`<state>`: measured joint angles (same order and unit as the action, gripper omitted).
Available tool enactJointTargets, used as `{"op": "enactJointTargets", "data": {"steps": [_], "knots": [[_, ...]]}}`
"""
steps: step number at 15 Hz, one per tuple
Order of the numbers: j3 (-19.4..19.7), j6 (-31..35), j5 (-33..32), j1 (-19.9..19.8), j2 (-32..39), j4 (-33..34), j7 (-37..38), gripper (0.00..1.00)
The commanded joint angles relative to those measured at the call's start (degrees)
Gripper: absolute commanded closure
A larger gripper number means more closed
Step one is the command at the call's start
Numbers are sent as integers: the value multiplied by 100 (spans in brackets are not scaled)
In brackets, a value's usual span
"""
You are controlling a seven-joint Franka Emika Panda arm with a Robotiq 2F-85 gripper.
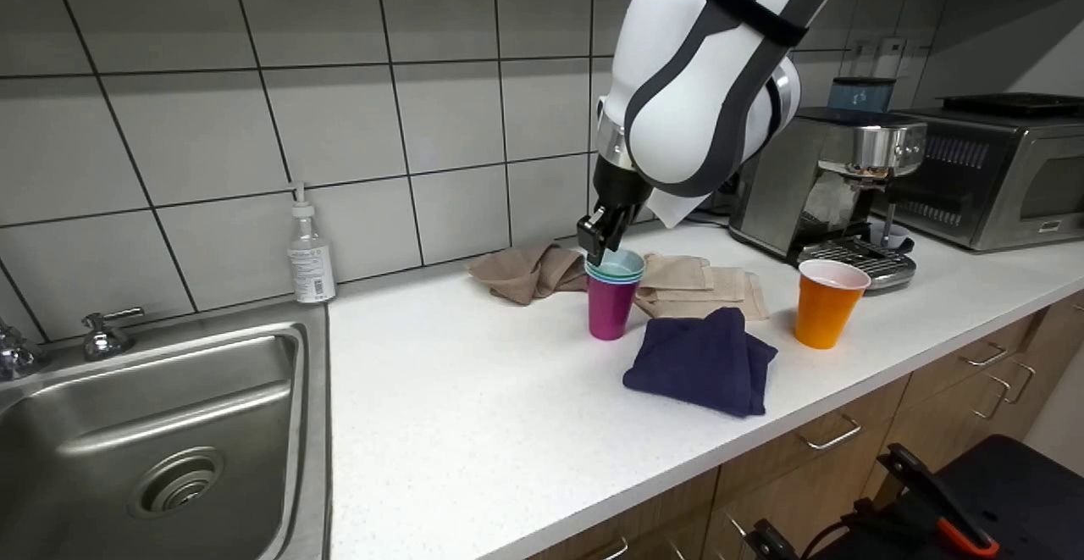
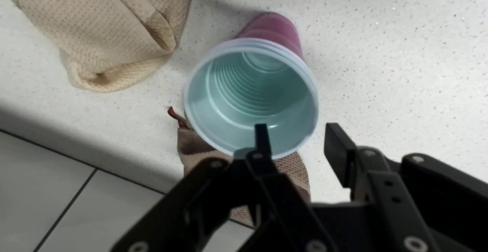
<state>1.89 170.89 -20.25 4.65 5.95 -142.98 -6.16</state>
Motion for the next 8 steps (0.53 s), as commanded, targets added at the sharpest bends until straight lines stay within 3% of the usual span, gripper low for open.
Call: {"op": "enactJointTargets", "data": {"steps": [1,4,8], "knots": [[112,21,-281,86,97,161,354,24],[61,-49,-130,51,97,200,299,2],[-130,-278,376,-90,2,232,15,0]]}}
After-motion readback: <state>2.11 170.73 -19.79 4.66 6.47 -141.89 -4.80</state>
